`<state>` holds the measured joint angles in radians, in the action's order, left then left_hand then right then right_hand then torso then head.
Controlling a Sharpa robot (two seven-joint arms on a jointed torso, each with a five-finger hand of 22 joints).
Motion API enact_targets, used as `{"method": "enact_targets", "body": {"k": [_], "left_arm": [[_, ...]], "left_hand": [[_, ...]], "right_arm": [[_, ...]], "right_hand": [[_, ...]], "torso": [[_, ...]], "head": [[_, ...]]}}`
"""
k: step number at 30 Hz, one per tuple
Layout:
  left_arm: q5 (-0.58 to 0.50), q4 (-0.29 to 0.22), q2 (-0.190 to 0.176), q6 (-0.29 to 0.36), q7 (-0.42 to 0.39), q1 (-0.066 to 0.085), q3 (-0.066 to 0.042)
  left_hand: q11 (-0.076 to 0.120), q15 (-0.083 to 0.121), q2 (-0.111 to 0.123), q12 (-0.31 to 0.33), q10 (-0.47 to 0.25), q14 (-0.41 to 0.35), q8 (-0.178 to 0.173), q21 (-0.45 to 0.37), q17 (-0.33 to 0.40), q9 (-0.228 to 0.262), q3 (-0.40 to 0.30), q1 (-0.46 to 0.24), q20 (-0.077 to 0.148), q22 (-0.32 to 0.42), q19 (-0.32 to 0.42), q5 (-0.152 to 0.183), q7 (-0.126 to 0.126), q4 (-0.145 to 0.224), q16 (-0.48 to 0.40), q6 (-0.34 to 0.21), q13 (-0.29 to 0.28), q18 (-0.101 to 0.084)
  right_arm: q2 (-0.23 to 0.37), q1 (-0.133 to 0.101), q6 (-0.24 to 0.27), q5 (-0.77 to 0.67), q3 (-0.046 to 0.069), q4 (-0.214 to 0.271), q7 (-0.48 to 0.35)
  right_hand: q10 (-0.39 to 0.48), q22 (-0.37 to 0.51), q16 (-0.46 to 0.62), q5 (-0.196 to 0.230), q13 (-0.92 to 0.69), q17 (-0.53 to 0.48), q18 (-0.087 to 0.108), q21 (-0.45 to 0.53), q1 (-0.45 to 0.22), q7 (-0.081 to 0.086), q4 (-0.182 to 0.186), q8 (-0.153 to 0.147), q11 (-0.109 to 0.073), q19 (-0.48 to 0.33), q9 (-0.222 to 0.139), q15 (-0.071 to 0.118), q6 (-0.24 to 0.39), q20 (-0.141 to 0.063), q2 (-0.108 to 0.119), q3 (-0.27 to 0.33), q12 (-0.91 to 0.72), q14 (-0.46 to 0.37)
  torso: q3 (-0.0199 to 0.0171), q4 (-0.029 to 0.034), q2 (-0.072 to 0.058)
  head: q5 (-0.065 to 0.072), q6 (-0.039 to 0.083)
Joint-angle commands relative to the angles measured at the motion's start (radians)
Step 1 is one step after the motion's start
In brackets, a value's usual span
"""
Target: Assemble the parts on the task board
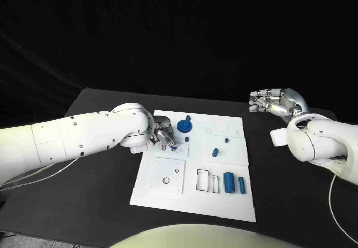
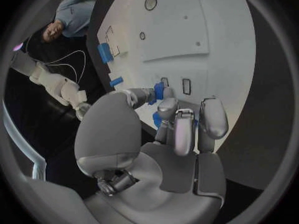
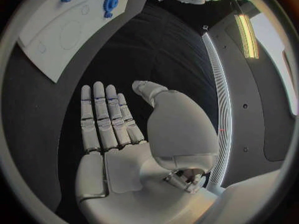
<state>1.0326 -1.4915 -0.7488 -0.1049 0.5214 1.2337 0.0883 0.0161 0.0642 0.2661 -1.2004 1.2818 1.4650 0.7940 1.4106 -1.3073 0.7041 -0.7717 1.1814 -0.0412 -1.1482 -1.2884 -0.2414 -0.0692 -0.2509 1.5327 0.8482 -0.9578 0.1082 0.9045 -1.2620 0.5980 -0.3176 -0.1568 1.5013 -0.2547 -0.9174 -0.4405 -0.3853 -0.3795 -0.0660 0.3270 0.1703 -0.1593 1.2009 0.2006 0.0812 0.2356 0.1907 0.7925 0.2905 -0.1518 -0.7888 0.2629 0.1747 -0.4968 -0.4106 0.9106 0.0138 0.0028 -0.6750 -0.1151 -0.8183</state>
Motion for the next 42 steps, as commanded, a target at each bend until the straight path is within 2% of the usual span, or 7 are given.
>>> {"method": "enact_targets", "body": {"k": [1, 16, 19, 42], "left_arm": [[0.013, 0.0, 0.004, -0.027, 0.001, -0.001, 0.0], [0.021, -0.001, 0.004, -0.067, 0.003, -0.001, 0.001], [0.021, -0.001, 0.003, -0.07, 0.003, -0.001, 0.001], [0.022, 0.002, 0.002, -0.081, 0.003, -0.001, 0.001]], "left_hand": [[0.0, 0.008, -0.003, -0.006, 0.009, 0.085, 0.006, 0.004, -0.185, 0.033, -0.2, -0.008, 0.0, 0.001, -0.004, -0.004, 0.01, 0.201, 0.004, 0.011, -0.001, -0.019], [0.006, 0.014, -0.007, -0.021, 0.024, 0.088, 0.021, 0.011, -0.196, 0.044, -0.207, -0.028, 0.004, -0.015, -0.015, -0.021, 0.017, 0.21, 0.009, 0.017, -0.019, -0.022], [0.007, 0.014, -0.007, -0.021, 0.025, 0.088, 0.024, 0.011, -0.195, 0.046, -0.208, -0.031, 0.005, -0.014, -0.015, -0.026, 0.018, 0.212, 0.009, 0.016, -0.02, -0.022], [0.011, 0.017, -0.012, -0.021, 0.029, 0.091, 0.036, 0.012, -0.205, 0.056, -0.212, -0.047, 0.007, -0.018, -0.018, -0.038, 0.023, 0.214, 0.013, 0.021, -0.017, -0.023]], "right_arm": [[0.0, 0.001, -0.008, -0.008, 0.0, 0.001, -0.009], [0.0, 0.001, -0.024, -0.013, 0.0, 0.003, 0.003], [0.001, 0.001, -0.024, -0.015, 0.0, 0.003, 0.004], [0.001, 0.002, -0.024, -0.016, 0.0, 0.003, 0.003]], "right_hand": [[0.005, 0.001, 0.0, -0.002, -0.001, -0.001, 0.011, 0.004, 0.01, 0.056, -0.005, -0.003, 0.0, -0.005, 0.001, 0.001, 0.004, 0.005, -0.001, 0.0, -0.004, -0.009], [0.007, 0.004, -0.001, -0.006, 0.0, -0.004, 0.011, 0.006, 0.021, 0.056, -0.019, -0.002, -0.001, -0.003, 0.002, 0.001, 0.003, 0.005, -0.002, -0.009, -0.008, -0.011], [0.008, 0.006, -0.001, -0.017, 0.0, -0.005, 0.011, 0.007, 0.024, 0.056, -0.025, -0.002, -0.001, -0.002, 0.002, 0.001, 0.003, 0.005, -0.003, -0.015, -0.009, -0.012], [0.008, 0.007, -0.001, -0.018, 0.0, -0.006, 0.011, 0.007, 0.024, 0.056, -0.026, -0.002, 0.0, -0.002, 0.002, 0.001, 0.003, 0.005, -0.002, -0.016, -0.009, -0.013]], "torso": [[-0.0001, 0.0009, 0.0], [0.0005, 0.001, 0.001], [0.0005, 0.0013, 0.001], [-0.0005, 0.0003, 0.0]], "head": [[0.0, 0.0], [-0.016, 0.003], [-0.015, 0.004], [-0.016, 0.001]]}}
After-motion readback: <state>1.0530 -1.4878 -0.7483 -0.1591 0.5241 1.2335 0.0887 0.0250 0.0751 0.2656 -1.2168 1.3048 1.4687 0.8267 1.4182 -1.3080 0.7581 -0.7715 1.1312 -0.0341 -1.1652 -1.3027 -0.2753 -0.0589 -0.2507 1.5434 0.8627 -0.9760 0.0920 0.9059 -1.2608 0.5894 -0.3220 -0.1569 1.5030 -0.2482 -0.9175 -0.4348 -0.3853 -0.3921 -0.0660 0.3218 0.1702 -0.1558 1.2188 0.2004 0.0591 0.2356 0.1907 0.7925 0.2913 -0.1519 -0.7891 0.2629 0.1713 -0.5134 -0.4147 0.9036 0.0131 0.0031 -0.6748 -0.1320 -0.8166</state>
